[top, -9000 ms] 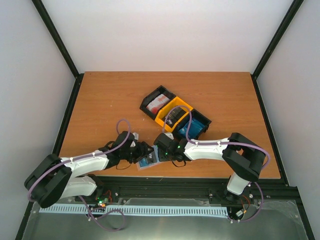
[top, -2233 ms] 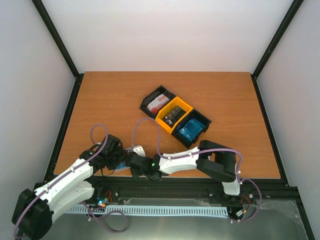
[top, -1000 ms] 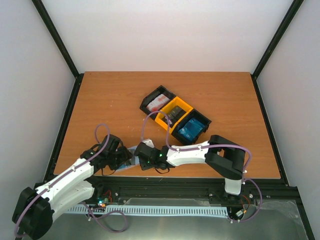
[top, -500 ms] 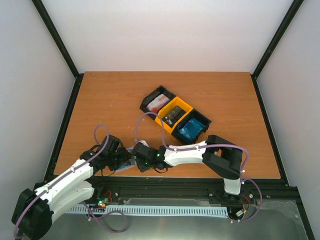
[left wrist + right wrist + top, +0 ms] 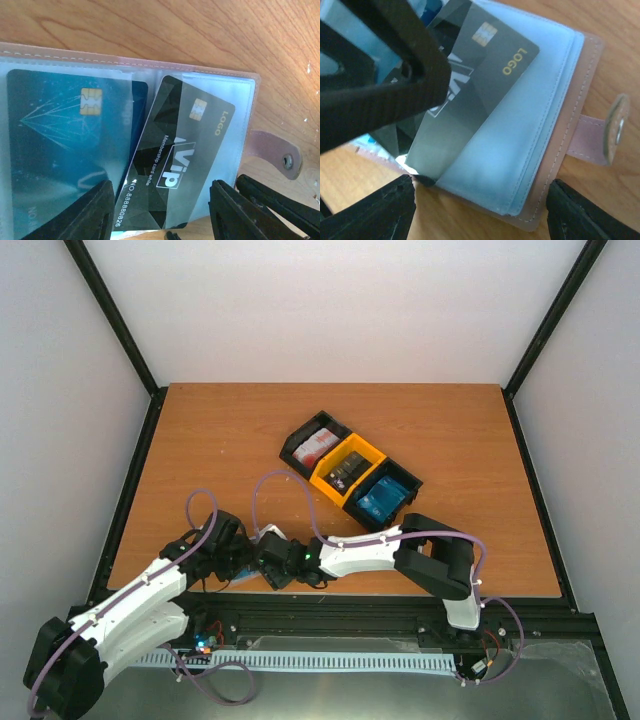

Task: Put the credit cards into the card holder
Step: Insert the credit card into the card holder.

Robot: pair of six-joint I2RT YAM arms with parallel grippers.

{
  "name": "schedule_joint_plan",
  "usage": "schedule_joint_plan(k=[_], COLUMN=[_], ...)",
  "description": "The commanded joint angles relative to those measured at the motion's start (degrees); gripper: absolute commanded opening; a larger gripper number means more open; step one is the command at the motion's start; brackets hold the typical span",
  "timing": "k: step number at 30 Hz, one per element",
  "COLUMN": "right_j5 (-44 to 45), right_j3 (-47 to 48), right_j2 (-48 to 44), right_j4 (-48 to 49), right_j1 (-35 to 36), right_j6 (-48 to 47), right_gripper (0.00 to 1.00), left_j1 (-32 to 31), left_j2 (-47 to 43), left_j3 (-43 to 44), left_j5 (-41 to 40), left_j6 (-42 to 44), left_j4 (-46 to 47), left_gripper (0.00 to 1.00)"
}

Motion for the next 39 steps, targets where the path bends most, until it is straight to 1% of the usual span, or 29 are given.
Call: schedule_joint_plan(k=[1, 5, 7, 10, 13, 18, 22, 24, 29, 30, 33, 39], right_j5=[3.74, 6.38, 6.85, 6.83, 6.48, 6.01, 6.45, 6.35, 5.80, 5.67, 5.19, 4.04], right_j3=[0.63, 0.57, 0.04, -1.33, -3.13, -3.12, -3.24, -3.80, -5.82, -5.97, -5.98, -5.95], right_j2=[4.87, 6.65, 6.92, 6.25, 4.68, 4.04, 3.60, 2.78, 0.14, -0.03, -0.27, 0.05], right_j4=[-1.36, 0.21, 1.17, 3.21, 5.38, 5.18, 4.44, 4.65, 5.75, 5.80, 5.58, 5.80], right_j1=[1.01, 1.57, 1.70, 1.70, 1.68, 1.72, 1.72, 1.68, 1.64, 1.63, 1.49, 1.07], right_j6=[-0.06, 1.03, 1.63, 2.62, 3.77, 5.27, 7.35, 8.37, 9.93, 10.07, 10.68, 11.39], right_gripper=[0.72, 0.70, 0.66, 0.56, 0.53, 0.52, 0.53, 0.55, 0.58, 0.58, 0.57, 0.55], left_j1=[0.18, 0.18, 0.19, 0.19, 0.18, 0.19, 0.19, 0.18, 0.18, 0.18, 0.19, 0.21], left_j2=[-0.84, -1.86, -2.47, -2.71, -2.45, -2.84, -3.45, -3.65, -4.14, -4.14, -3.79, -0.28], left_j3=[0.68, 0.03, -0.41, -0.79, -1.31, -1.04, 0.65, 1.64, 3.04, 3.17, 3.46, 1.91], left_j5=[-1.65, -1.90, -2.04, -2.26, -2.38, -3.98, -4.72, -5.06, -5.47, -5.58, -6.36, -6.55], left_j6=[-1.62, -2.80, -3.12, -3.46, -3.64, -3.97, -4.02, -4.14, -4.61, -4.61, -4.50, -4.01], left_j4=[-2.45, -3.00, -2.94, -2.93, -2.50, -2.56, -3.41, -4.35, -5.74, -5.75, -5.40, -2.59], left_gripper=[0.53, 0.51, 0.50, 0.50, 0.50, 0.55, 0.55, 0.56, 0.65, 0.65, 0.66, 0.62])
